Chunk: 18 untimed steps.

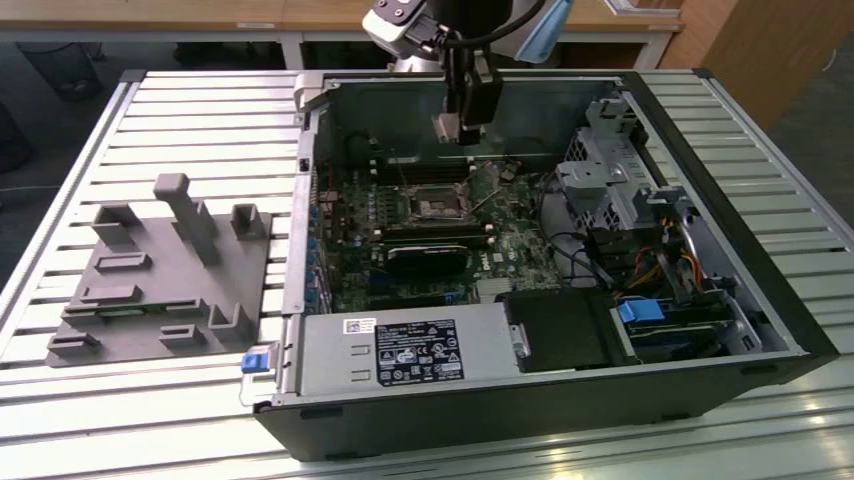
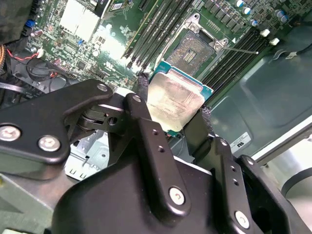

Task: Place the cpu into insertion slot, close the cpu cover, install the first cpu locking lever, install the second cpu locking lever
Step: 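Place the cpu into insertion slot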

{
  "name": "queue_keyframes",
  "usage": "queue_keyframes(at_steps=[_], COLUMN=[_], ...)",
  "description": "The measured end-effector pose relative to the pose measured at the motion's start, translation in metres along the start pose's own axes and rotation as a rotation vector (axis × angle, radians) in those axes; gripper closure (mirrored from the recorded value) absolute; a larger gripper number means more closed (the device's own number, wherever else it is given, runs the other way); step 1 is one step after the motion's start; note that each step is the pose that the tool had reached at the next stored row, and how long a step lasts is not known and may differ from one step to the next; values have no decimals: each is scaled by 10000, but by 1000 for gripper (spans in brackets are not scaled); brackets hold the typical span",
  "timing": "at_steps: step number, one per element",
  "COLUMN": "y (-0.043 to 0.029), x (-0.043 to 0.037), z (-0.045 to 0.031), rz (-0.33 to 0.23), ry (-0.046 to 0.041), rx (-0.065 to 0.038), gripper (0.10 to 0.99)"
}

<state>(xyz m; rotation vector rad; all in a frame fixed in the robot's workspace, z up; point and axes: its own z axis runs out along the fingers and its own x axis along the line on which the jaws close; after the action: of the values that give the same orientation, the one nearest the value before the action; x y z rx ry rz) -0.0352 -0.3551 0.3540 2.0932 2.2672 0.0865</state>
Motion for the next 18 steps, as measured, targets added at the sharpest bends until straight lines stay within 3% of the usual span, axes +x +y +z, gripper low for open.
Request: queue_keyframes(at_steps=[11,18], y=[-5,-9], x=[0,9], z=[59,124], rz=[23,339], ry=[-2,-26], rx=[0,1], gripper=[545,545])
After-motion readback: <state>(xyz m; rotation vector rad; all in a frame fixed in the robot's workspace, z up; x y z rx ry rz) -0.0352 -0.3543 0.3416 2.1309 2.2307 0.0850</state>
